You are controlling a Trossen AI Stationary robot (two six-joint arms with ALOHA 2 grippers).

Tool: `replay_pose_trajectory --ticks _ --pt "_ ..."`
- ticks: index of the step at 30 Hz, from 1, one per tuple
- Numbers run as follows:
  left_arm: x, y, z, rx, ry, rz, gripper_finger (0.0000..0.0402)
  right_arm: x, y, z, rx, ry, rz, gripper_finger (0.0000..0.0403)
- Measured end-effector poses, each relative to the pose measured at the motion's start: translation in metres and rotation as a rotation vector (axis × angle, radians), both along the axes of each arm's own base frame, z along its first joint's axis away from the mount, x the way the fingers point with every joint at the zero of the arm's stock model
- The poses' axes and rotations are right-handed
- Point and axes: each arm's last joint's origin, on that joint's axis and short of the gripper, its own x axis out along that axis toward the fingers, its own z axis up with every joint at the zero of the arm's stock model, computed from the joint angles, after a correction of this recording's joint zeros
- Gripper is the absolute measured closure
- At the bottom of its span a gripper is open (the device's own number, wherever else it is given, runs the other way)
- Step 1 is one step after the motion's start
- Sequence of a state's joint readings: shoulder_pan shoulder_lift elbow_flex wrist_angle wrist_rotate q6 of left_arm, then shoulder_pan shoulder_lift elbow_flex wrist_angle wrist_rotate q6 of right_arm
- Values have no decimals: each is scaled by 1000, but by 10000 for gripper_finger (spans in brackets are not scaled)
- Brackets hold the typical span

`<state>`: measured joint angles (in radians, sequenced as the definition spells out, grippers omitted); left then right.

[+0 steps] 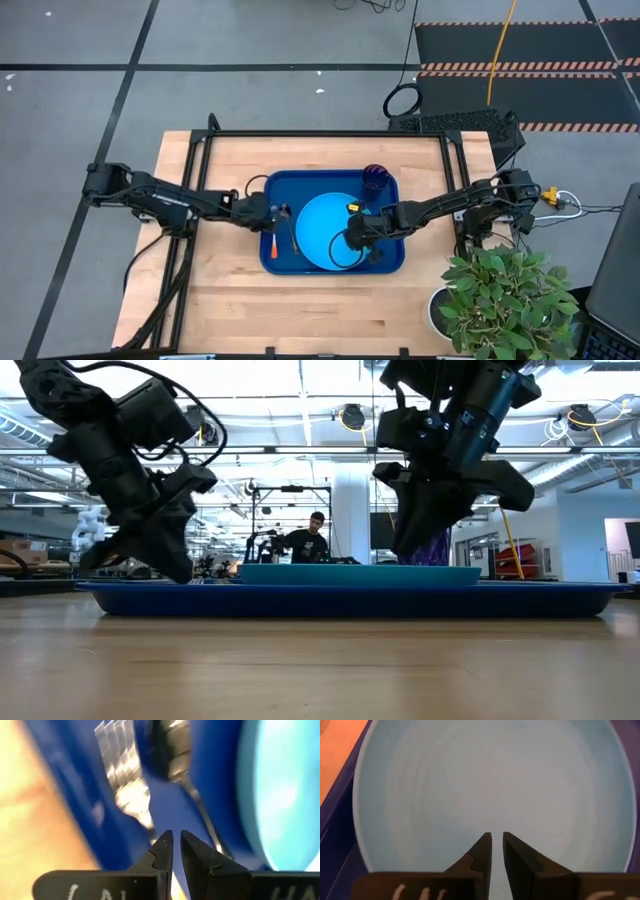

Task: Pick and place plate/cup/fork/spoon on tray
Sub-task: Adjust the blue fork and black spoon on the blue serving tray

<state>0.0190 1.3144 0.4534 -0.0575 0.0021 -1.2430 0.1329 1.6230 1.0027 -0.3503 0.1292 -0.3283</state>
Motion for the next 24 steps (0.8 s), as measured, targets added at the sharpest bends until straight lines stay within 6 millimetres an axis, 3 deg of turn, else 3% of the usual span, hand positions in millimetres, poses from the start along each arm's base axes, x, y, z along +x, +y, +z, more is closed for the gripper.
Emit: replay_pose_trajectory --ticks 5,11,16,21,24 --pt "7 4 11 152 -127 -151 364 5 0 9 -20 -98 -9 362" --pt "9 7 45 466 -294 -351 364 11 -7 45 -87 -360 -27 360" --pt "3 6 95 885 -417 -479 364 18 -29 72 -102 -589 -67 335" --pt "-14 7 148 1259 -556 -380 364 27 -65 94 4 -728 -93 286" --pt "-27 7 168 1398 -639 -319 364 36 -80 102 75 -761 -98 261"
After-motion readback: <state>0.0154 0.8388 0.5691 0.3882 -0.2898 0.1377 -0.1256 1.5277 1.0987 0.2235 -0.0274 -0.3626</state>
